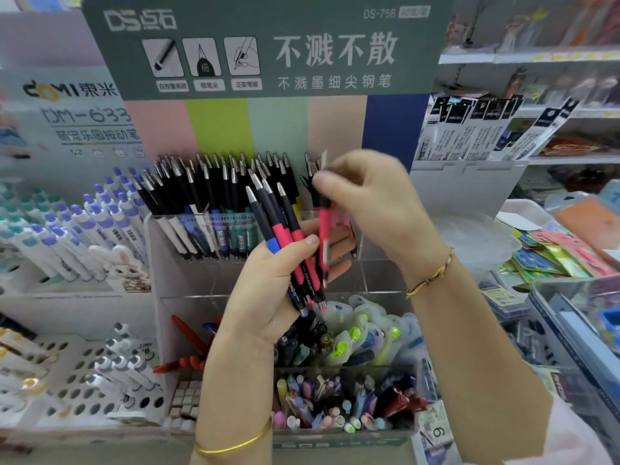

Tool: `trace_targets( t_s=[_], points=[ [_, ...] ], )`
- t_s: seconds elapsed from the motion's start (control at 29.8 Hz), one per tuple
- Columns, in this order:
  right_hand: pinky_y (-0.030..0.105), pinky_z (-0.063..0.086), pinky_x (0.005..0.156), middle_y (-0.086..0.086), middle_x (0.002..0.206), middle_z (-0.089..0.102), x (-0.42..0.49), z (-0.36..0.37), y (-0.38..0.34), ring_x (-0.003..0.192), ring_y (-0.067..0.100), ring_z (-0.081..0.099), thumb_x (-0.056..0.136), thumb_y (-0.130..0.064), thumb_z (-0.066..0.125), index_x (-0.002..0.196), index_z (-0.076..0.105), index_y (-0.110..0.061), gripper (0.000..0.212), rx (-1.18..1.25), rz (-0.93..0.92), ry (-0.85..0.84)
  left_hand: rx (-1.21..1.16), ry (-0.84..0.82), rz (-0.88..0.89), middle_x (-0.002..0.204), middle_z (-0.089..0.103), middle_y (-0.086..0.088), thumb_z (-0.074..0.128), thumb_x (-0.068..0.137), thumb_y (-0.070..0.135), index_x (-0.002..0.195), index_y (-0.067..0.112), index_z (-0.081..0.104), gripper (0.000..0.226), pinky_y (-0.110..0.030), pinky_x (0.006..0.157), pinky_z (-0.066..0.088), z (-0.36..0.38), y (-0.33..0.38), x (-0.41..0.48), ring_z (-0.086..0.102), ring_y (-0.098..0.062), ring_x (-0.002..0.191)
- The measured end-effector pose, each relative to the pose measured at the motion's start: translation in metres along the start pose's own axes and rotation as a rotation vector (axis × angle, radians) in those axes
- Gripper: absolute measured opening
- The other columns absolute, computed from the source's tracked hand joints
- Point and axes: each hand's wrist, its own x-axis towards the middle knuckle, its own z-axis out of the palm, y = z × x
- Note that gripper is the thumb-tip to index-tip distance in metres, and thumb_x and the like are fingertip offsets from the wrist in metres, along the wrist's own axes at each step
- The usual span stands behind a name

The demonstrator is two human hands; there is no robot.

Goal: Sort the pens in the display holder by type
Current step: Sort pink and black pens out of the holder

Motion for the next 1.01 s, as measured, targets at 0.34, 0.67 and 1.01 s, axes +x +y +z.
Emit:
trace_targets(
  t_s=[0.34, 0.67, 1.01],
  points=[
    [0.034, 0.046, 0.074, 0.001, 0.085, 0.063, 0.02, 0.001, 0.002, 0.083, 0.022, 0.059, 0.088, -0.022, 0.06, 0.091, 0.063, -0.007, 0.016, -0.249, -0.211, 0.412, 0.022, 0.079, -0.001, 0.064, 0.054, -0.001, 0.044, 0.096, 0.004, 0.094, 0.006, 0.052, 0.008, -0.021, 0.042, 0.039, -0.001, 0.0, -0.001, 0.043, -0.008, 0.045],
    [0.036, 0.043, 0.07, 0.011, 0.099, 0.061, 0.014, 0.01, 0.021, 0.092, 0.031, 0.056, 0.084, -0.037, 0.066, 0.094, 0.059, -0.008, 0.031, -0.622, 0.064, 0.141, -0.009, -0.019, 0.005, 0.085, 0.072, -0.01, 0.043, 0.094, -0.001, 0.108, 0.002, 0.059, 0.021, -0.035, 0.068, 0.06, -0.002, 0.0, -0.006, 0.069, -0.016, 0.067],
    [0.032, 0.051, 0.059, 0.006, 0.067, 0.067, -0.004, 0.0, -0.006, 0.058, 0.013, 0.057, 0.083, -0.028, 0.068, 0.073, 0.07, -0.007, 0.024, -0.13, 0.001, -0.237, -0.002, -0.072, -0.003, 0.112, 0.068, -0.022, 0.049, 0.087, 0.009, 0.117, -0.001, 0.058, 0.033, -0.049, 0.088, 0.054, 0.003, 0.0, -0.007, 0.066, -0.034, 0.105]
  ],
)
